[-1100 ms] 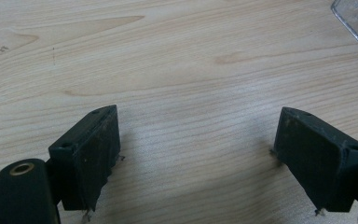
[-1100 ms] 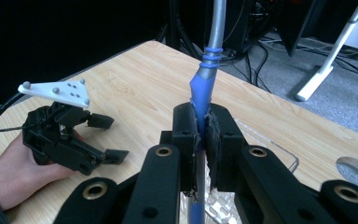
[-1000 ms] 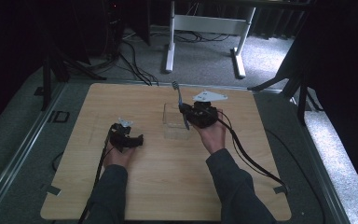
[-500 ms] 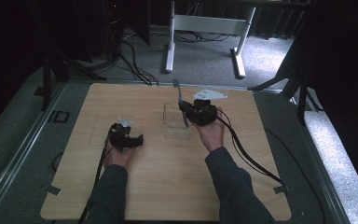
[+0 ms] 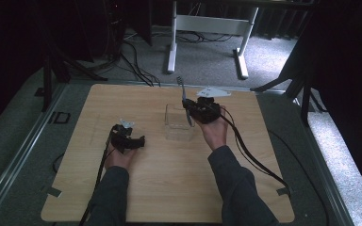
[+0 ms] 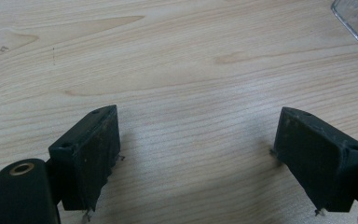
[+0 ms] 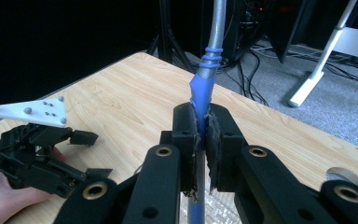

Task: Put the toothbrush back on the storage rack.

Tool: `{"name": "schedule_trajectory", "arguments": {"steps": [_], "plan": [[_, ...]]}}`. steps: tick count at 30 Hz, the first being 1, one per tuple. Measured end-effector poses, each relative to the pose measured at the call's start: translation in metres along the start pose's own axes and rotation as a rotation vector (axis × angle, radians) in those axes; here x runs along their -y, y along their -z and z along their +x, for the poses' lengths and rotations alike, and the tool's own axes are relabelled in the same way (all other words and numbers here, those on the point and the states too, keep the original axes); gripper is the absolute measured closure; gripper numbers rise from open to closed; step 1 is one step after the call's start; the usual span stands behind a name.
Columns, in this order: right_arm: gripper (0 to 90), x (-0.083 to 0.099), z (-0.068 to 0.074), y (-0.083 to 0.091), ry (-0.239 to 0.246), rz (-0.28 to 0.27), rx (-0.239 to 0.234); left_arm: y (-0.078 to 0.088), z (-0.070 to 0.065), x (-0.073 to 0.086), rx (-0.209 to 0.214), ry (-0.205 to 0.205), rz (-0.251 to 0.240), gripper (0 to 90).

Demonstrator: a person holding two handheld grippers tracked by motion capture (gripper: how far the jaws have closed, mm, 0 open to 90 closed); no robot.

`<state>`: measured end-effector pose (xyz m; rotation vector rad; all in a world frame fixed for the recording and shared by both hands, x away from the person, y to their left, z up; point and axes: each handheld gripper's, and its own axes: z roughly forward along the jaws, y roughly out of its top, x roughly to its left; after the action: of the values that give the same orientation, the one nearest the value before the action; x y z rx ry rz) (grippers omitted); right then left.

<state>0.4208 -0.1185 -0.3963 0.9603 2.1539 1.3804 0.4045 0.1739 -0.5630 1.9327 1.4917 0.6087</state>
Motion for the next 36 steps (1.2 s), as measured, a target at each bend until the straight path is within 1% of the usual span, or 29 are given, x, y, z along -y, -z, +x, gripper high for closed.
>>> {"name": "schedule_trajectory", "arguments": {"steps": [7, 11, 15, 19, 21, 22, 26, 31, 36], "plan": [[82.9, 0.001, -0.003, -0.005, 0.007, -0.008, 0.012, 0.000, 0.000, 0.000, -0.001, -0.001, 0.000, 14.6], [82.8, 0.002, -0.004, -0.009, 0.000, -0.011, 0.022, 0.000, 0.000, 0.000, -0.001, -0.001, 0.000, 14.6], [82.9, 0.003, -0.006, -0.012, 0.003, -0.007, 0.033, 0.000, 0.000, 0.000, -0.001, -0.001, 0.000, 14.6], [82.8, 0.004, -0.006, -0.016, 0.004, 0.002, 0.046, 0.000, 0.000, 0.000, -0.001, -0.001, 0.000, 14.6], [82.8, 0.005, -0.007, -0.019, 0.010, 0.008, 0.055, 0.000, 0.000, 0.000, -0.001, -0.001, 0.000, 14.6], [82.8, 0.006, -0.007, -0.020, 0.021, 0.018, 0.065, 0.000, 0.000, 0.000, -0.001, -0.001, 0.000, 14.6], [82.8, 0.007, -0.009, -0.022, 0.025, 0.035, 0.076, 0.000, 0.000, 0.000, -0.001, -0.001, 0.000, 14.6], [82.7, 0.008, -0.008, -0.025, 0.025, 0.037, 0.069, 0.000, 0.000, 0.000, -0.001, -0.001, 0.000, 14.6], [82.6, 0.013, -0.007, -0.031, 0.039, 0.059, 0.073, 0.000, 0.000, 0.000, -0.001, -0.002, 0.000, 14.6]]}}
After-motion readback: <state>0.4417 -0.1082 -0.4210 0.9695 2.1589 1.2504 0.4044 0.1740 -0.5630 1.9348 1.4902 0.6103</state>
